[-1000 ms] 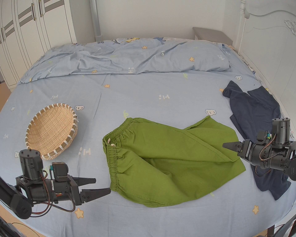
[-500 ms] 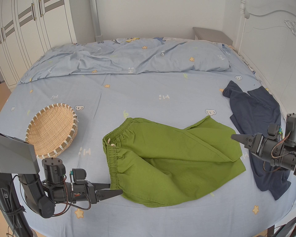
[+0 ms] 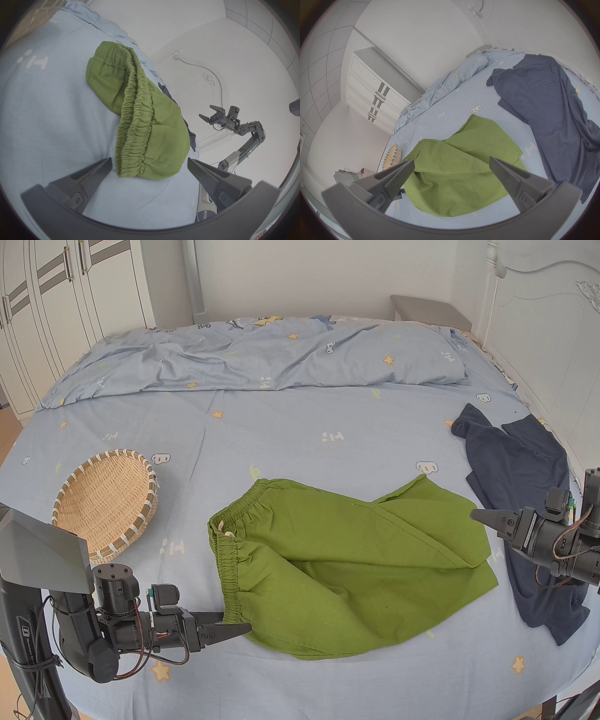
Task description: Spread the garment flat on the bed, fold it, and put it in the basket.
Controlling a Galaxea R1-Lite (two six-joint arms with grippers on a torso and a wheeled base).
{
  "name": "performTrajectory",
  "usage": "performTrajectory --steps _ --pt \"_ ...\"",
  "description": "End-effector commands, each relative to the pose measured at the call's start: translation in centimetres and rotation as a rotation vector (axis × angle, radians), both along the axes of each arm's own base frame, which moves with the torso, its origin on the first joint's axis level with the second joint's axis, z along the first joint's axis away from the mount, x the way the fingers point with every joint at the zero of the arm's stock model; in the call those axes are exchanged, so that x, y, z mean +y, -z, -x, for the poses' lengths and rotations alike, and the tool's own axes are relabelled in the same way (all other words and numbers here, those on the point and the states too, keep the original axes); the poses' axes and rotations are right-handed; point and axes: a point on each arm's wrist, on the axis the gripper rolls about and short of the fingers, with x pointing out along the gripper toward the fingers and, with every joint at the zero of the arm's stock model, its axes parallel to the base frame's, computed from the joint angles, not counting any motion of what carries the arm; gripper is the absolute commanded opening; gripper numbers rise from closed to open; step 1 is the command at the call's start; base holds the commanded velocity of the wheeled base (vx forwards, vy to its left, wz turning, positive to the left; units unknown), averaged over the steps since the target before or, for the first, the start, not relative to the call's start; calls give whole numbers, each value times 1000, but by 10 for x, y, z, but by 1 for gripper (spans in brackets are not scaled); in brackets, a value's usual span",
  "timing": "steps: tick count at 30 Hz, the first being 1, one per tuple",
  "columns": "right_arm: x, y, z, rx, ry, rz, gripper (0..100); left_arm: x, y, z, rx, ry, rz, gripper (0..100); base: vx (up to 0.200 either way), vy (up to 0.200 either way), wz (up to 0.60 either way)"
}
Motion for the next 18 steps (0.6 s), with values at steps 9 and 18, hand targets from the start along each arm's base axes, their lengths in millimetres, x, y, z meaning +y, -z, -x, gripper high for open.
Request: performTrajectory --steps 9,18 --pt "1 0 0 2 -4 0 100 -2 1 4 25 9 13 0 0 0 0" --pt "1 0 0 2 -5 0 100 1 1 8 42 31 26 0 0 0 0"
